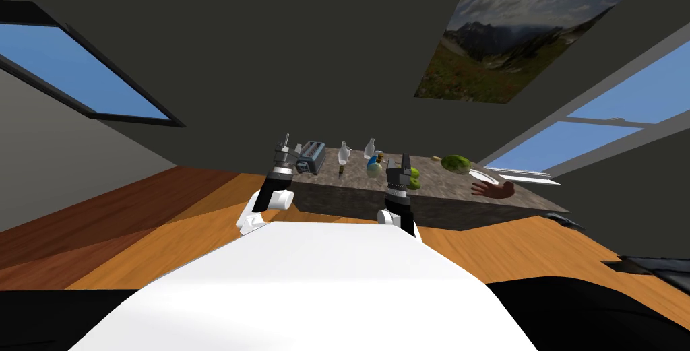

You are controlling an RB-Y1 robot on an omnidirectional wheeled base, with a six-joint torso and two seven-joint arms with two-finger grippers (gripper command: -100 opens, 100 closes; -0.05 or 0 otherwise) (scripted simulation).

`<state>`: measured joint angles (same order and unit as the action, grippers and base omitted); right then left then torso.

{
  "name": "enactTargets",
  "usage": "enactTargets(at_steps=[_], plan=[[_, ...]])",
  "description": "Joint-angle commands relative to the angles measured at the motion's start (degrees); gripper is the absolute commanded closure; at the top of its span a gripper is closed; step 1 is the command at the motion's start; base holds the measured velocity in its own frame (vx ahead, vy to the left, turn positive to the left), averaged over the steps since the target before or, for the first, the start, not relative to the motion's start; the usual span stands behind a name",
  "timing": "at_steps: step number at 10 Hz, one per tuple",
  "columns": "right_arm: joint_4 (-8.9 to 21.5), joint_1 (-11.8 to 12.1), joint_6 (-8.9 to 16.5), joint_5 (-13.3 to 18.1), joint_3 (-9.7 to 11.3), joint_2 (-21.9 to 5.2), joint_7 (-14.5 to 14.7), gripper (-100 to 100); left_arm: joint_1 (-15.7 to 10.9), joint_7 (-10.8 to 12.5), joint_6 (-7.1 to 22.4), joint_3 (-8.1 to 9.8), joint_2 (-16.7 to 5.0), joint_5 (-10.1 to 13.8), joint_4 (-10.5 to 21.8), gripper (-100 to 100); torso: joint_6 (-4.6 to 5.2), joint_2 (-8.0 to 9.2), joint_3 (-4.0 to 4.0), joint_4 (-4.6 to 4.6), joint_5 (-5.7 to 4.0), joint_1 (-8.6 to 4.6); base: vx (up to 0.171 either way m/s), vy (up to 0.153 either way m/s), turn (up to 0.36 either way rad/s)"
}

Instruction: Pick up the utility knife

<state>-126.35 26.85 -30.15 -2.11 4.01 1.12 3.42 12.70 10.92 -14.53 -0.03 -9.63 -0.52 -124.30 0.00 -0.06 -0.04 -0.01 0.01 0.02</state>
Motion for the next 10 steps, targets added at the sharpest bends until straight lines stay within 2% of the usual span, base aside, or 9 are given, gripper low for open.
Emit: enactTargets(at_steps=[1,3,4,5,6,7,8,9,10], plan=[[0.00,0.00,0.00,0.00,0.00,0.00,0.00,0,-2.26,1.12,1.17,0.51,-0.78,0.52,0.99,-100,0.00,0.00,0.00,0.00,0.00,0.00,0.006,0.001,0.024],[0.00,0.00,0.00,0.00,0.00,0.00,0.00,0,-5.42,3.01,3.58,1.18,-1.88,1.38,2.68,-100,0.00,0.00,0.00,0.00,0.00,-0.01,0.007,-0.001,0.035],[0.00,0.00,0.00,0.00,0.00,0.00,0.00,0,-7.40,5.00,5.80,1.86,-2.90,2.28,4.53,-100,0.00,0.01,0.00,0.00,0.00,-0.02,0.010,-0.004,0.039],[0.00,0.00,0.00,0.00,0.00,0.00,0.00,0,-8.70,5.00,6.19,1.86,-2.90,2.28,4.53,-100,0.00,0.00,0.00,0.00,0.00,-0.02,0.009,-0.005,0.026],[0.00,0.00,0.00,0.00,0.00,0.00,0.00,0,-10.70,7.07,8.47,2.56,-3.86,3.19,6.53,-100,0.01,0.00,0.00,0.00,-0.01,-0.04,0.008,-0.007,0.041],[0.00,0.00,0.00,0.00,0.00,0.00,0.00,0,-12.05,7.07,9.00,2.56,-3.86,3.19,6.53,-100,0.00,0.00,0.00,0.00,-0.01,-0.04,0.008,-0.009,0.027],[0.00,0.00,0.00,0.00,0.00,0.00,0.00,0,-14.01,9.22,11.00,3.25,-4.75,4.12,8.68,-100,0.00,0.00,0.00,0.00,-0.01,-0.05,0.013,-0.009,0.036],[0.00,0.00,0.00,0.00,0.00,0.00,0.00,0,-15.33,9.22,11.99,3.25,-4.75,4.12,8.68,-100,-0.01,-0.01,0.00,0.00,-0.01,-0.04,0.009,-0.010,0.027],[0.00,0.00,0.00,0.00,0.00,0.00,0.00,0,-16.97,11.42,13.76,3.95,-5.58,5.06,10.96,-100,0.01,0.00,0.00,0.00,-0.01,-0.06,0.013,-0.020,0.045]])
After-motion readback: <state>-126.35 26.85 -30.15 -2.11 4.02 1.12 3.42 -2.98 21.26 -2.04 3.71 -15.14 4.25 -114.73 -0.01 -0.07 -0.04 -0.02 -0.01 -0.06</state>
